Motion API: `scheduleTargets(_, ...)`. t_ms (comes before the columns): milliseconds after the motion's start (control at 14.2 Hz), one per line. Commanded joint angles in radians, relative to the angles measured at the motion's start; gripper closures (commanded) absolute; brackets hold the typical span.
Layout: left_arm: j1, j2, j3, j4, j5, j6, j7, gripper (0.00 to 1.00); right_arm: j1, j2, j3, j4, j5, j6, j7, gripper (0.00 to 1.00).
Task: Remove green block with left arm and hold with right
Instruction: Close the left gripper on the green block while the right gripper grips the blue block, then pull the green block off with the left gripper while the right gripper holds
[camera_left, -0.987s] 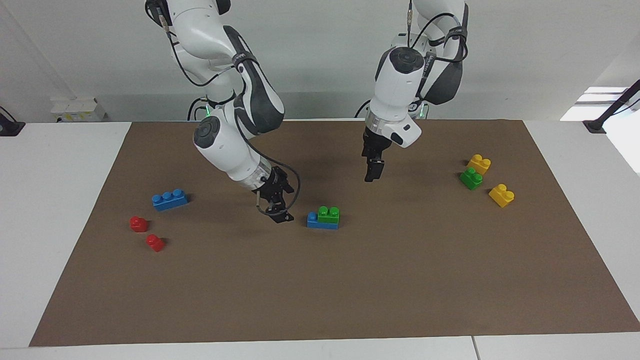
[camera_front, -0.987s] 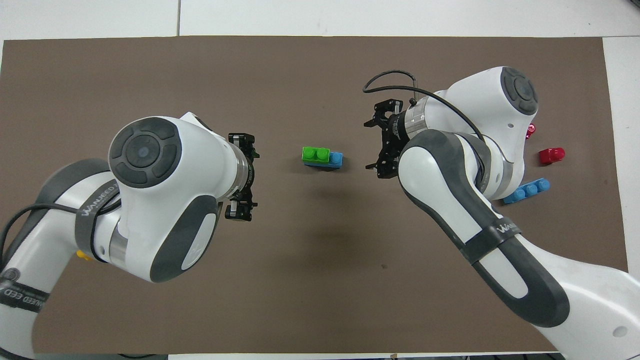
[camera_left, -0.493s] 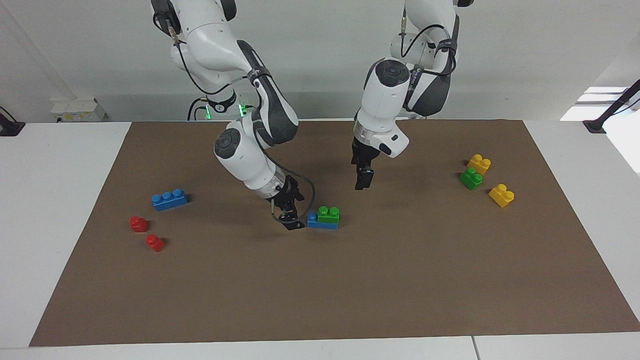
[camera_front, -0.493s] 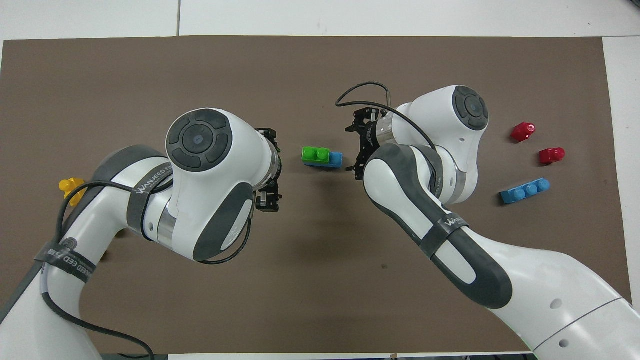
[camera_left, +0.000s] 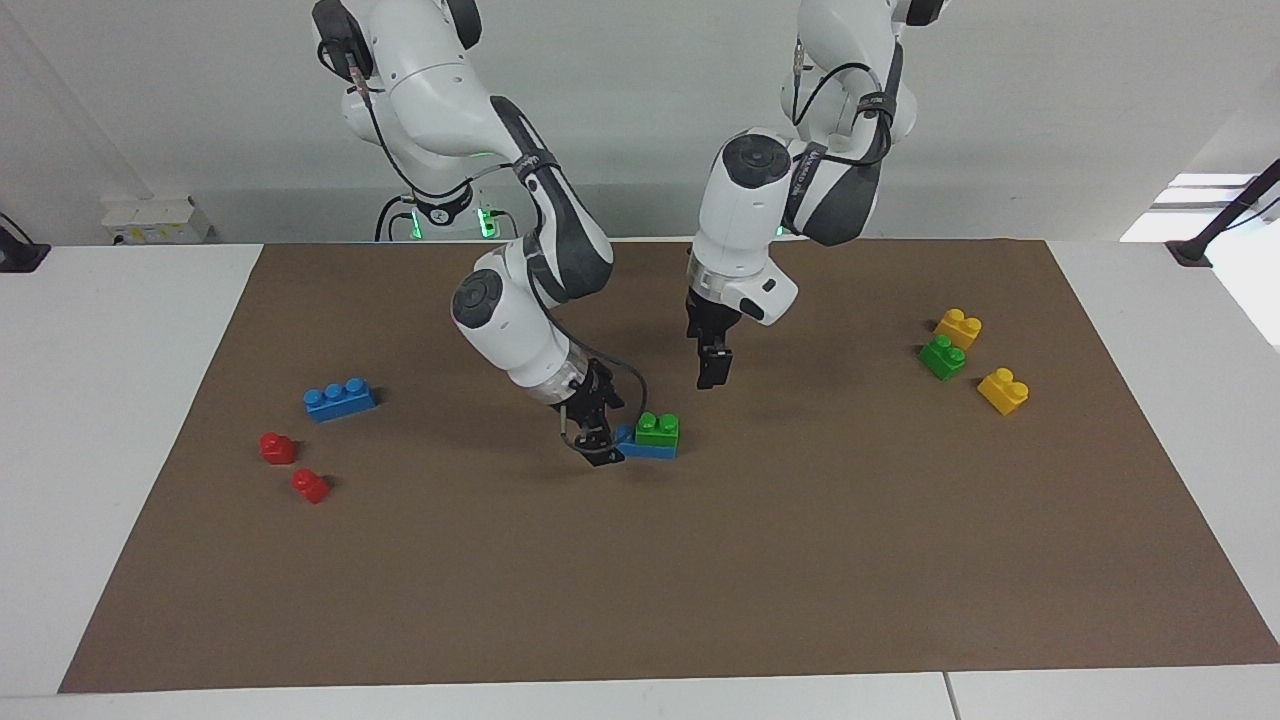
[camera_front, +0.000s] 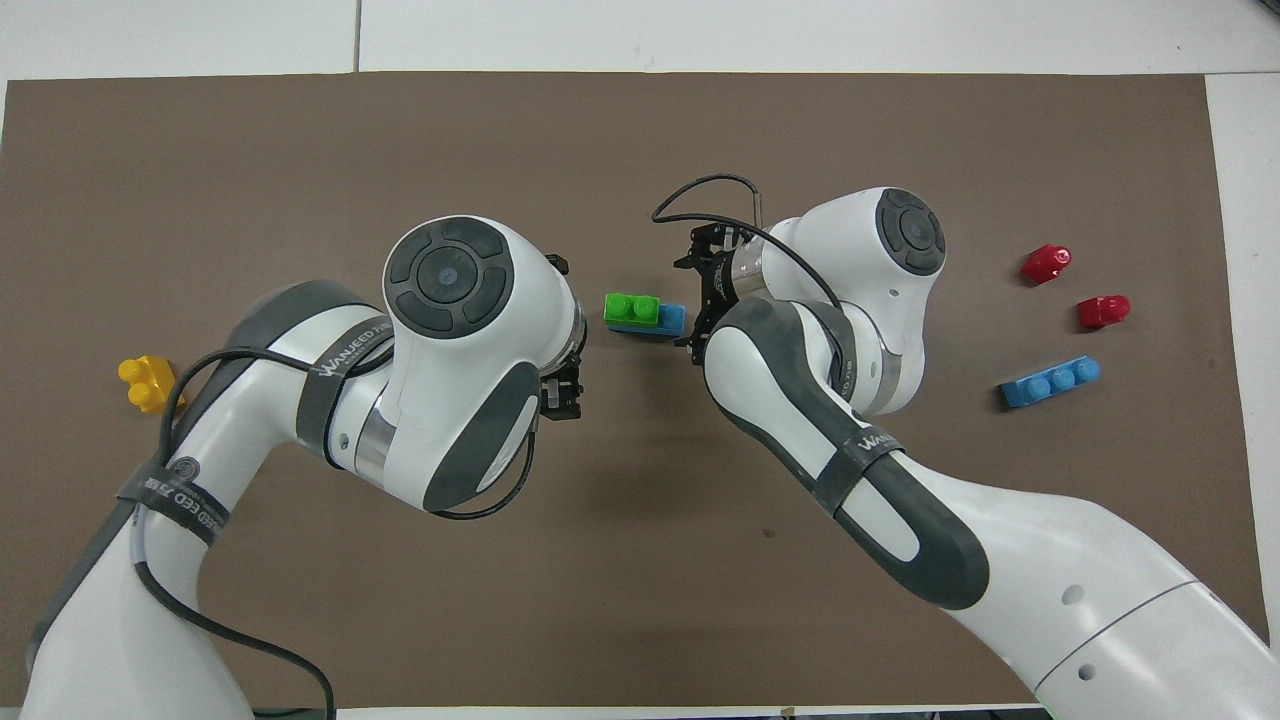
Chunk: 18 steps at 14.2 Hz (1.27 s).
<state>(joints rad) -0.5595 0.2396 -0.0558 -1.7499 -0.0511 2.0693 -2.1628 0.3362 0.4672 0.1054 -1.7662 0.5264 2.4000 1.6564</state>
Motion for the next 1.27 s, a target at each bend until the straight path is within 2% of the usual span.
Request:
scheduleTargets(0, -0.040, 0.113, 0.016, 0.110, 0.022, -0.017, -0.040, 0.00, 0.014, 0.011, -0.003, -0.021, 0.018, 0.053, 0.011, 0.03)
scheduleTargets(141, -0.051, 0.154, 0.016, 0.141, 0.023, -0.023, -0.069, 0.00, 0.024, 0.018, -0.001, -0.024, 0.018, 0.068, 0.011, 0.03)
scheduleTargets(775, -0.050, 0.222, 0.025, 0.185, 0.040, 0.021, -0.117, 0.00, 0.029, 0.019, -0.001, -0.055, 0.018, 0.114, 0.011, 0.06)
scheduleTargets(916, -0.050, 0.240, 0.025, 0.199, 0.051, 0.025, -0.138, 0.00, 0.029, 0.019, -0.001, -0.053, 0.018, 0.114, 0.013, 0.16)
scheduleTargets(1128, -0.050, 0.242, 0.025, 0.199, 0.056, 0.051, -0.149, 0.00, 0.030, 0.021, -0.001, -0.055, 0.018, 0.125, 0.013, 0.42)
scheduleTargets(1198, -0.050, 0.247, 0.025, 0.199, 0.057, 0.058, -0.149, 0.00, 0.030, 0.021, -0.001, -0.058, 0.020, 0.140, 0.013, 0.45)
